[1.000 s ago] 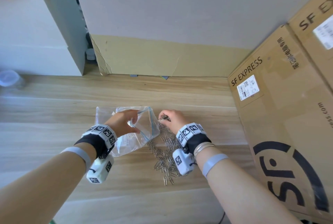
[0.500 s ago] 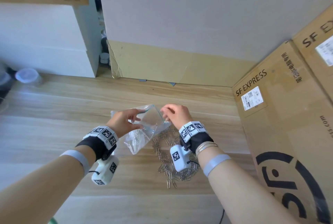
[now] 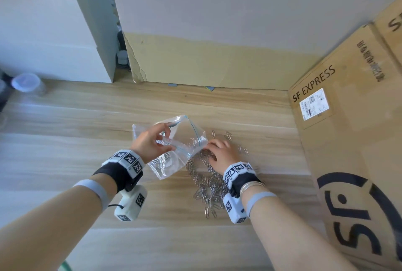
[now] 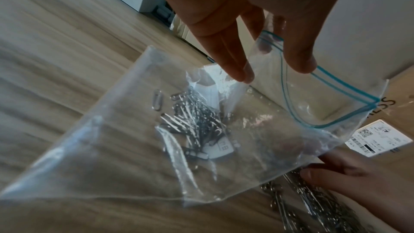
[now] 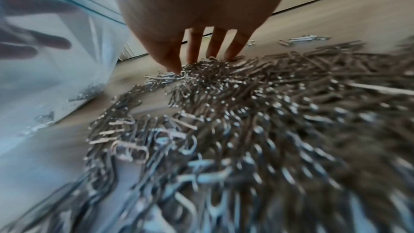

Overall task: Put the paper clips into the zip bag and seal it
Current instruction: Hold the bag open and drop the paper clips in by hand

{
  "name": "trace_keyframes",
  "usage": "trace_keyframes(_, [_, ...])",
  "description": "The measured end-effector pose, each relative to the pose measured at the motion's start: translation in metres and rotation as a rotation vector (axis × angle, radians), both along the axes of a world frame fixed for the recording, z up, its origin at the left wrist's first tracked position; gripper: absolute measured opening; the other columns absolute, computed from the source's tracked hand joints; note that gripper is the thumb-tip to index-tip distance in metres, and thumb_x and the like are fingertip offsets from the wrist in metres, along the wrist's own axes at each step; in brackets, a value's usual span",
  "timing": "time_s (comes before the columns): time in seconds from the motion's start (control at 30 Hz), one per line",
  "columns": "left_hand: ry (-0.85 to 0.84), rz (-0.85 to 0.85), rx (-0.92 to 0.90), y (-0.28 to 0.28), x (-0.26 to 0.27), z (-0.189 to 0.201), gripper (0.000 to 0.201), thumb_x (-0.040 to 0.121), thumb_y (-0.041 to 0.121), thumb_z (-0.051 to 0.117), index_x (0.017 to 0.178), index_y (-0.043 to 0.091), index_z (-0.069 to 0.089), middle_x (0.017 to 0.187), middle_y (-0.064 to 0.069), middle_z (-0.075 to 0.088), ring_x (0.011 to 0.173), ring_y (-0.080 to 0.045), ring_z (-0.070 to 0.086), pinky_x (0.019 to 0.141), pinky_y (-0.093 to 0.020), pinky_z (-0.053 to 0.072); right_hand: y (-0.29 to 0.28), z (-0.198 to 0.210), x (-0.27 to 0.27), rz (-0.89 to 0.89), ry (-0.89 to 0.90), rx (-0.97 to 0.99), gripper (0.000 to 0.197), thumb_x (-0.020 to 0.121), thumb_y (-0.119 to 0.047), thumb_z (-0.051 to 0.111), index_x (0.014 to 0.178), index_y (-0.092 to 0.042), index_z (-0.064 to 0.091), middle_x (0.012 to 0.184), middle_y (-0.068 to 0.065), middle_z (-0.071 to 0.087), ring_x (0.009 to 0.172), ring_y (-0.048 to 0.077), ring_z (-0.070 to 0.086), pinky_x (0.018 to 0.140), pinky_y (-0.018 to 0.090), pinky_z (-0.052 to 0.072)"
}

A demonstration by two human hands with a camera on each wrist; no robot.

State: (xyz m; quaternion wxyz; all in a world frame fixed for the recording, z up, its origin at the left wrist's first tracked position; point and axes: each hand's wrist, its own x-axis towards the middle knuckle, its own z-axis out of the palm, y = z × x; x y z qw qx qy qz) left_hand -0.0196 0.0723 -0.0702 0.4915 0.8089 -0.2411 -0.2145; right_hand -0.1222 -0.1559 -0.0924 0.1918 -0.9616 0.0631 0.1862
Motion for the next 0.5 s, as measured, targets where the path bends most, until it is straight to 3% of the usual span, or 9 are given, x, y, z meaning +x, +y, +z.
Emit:
trace_keyframes(0.07, [-0.009,-0.034,-0.005,-0.006,-0.002,0.002,0.050,0.066,0.005,0.078,0.070,0.037,0.041,0.110,0.046,0.048,0.074,0.000,0.063,0.063,-0.019,0.055,-0.001,0.001,-0.011,-0.048,-0.020,0.072,0.033,0.087,-0.013,0.048,0.115,-0.029,0.057,0.126,-0.006,0.048,0.119,0.020,0.038,0.102,0.035,0.034])
trace_keyframes(0.17, [-0.017,-0.064,0.019,-0.012,-0.005,0.001,0.046,0.067,0.005,0.078,0.072,0.031,0.040,0.117,0.034,0.045,0.071,0.003,0.060,0.063,-0.018,0.054,-0.011,0.007,-0.024,-0.111,-0.031,0.093,0.027,0.087,-0.023,0.054,0.113,-0.031,0.058,0.126,-0.006,0.050,0.117,0.017,0.042,0.103,0.041,0.037])
trace_keyframes(0.27, [-0.036,-0.081,0.067,-0.014,-0.005,0.001,0.045,0.068,0.008,0.077,0.072,0.032,0.039,0.116,0.033,0.045,0.073,0.001,0.059,0.064,-0.016,0.054,-0.026,0.014,-0.036,-0.163,0.084,-0.061,0.067,0.070,-0.049,0.068,0.127,-0.047,0.035,0.143,-0.008,0.028,0.131,0.023,0.025,0.108,0.052,0.025])
trace_keyframes(0.37, [-0.008,-0.075,0.055,-0.012,-0.003,-0.003,0.044,0.068,0.010,0.078,0.071,0.033,0.040,0.115,0.039,0.045,0.079,-0.016,0.063,0.066,-0.028,0.057,-0.030,0.015,-0.049,-0.129,0.258,-0.134,0.103,0.053,-0.057,0.076,0.130,-0.059,0.008,0.152,-0.012,-0.001,0.137,0.029,0.004,0.106,0.061,0.012])
trace_keyframes(0.43, [0.018,-0.056,0.051,-0.009,-0.001,-0.006,0.043,0.067,0.014,0.078,0.073,0.036,0.042,0.108,0.048,0.048,0.083,-0.021,0.063,0.068,-0.037,0.058,-0.028,0.010,-0.056,-0.076,0.328,-0.154,0.114,0.049,-0.057,0.079,0.129,-0.062,-0.002,0.152,-0.012,-0.013,0.137,0.032,-0.002,0.104,0.064,0.011])
trace_keyframes(0.5, [0.028,-0.039,0.052,-0.007,-0.001,-0.008,0.041,0.067,0.018,0.078,0.074,0.038,0.043,0.109,0.048,0.048,0.085,-0.022,0.063,0.070,-0.041,0.057,-0.026,0.004,-0.058,-0.022,0.357,-0.163,0.115,0.050,-0.057,0.078,0.129,-0.061,-0.005,0.152,-0.010,-0.016,0.137,0.033,-0.002,0.104,0.065,0.013])
